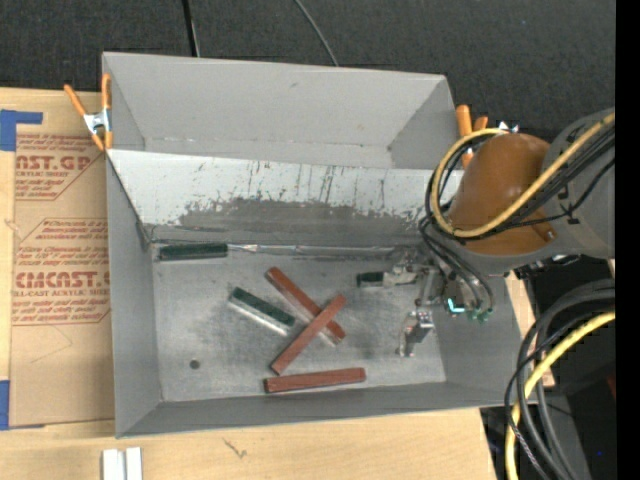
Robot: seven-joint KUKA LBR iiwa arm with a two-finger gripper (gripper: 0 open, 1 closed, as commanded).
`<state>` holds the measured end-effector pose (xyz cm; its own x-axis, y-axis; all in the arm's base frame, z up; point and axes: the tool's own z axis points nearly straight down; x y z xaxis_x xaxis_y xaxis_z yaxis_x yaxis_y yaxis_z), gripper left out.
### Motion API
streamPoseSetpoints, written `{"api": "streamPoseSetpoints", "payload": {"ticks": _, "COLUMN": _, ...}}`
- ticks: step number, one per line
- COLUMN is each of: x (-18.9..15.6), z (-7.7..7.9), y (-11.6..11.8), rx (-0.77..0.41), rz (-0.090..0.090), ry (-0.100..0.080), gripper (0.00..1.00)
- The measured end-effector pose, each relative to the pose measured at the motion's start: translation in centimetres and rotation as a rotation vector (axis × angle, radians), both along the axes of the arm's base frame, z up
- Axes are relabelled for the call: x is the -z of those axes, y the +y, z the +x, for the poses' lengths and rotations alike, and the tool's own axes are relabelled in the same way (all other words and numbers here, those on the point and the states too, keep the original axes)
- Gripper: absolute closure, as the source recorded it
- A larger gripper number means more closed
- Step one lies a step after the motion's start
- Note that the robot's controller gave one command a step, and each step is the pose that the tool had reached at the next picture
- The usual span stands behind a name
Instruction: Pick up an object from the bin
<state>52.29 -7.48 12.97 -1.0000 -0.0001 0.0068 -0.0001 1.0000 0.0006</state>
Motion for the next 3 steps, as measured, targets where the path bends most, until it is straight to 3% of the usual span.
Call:
{"api": "streamPoseSetpoints", "payload": {"ticks": 1, "x": -0.4, "z": 0.2, "y": 0.0, "rx": -0.001, "rz": -0.001, "ry": -0.007, "gripper": 0.00}}
{"api": "streamPoseSetpoints", "payload": {"ticks": 2, "x": 5.4, "z": 5.3, "y": 4.7, "rx": 0.013, "rz": 0.001, "ry": -0.024, "gripper": 1.00}}
{"api": "streamPoseSetpoints", "payload": {"ticks": 3, "x": 5.6, "z": 4.9, "y": 4.6, "rx": 0.013, "rz": 0.000, "ry": -0.011, "gripper": 0.00}}
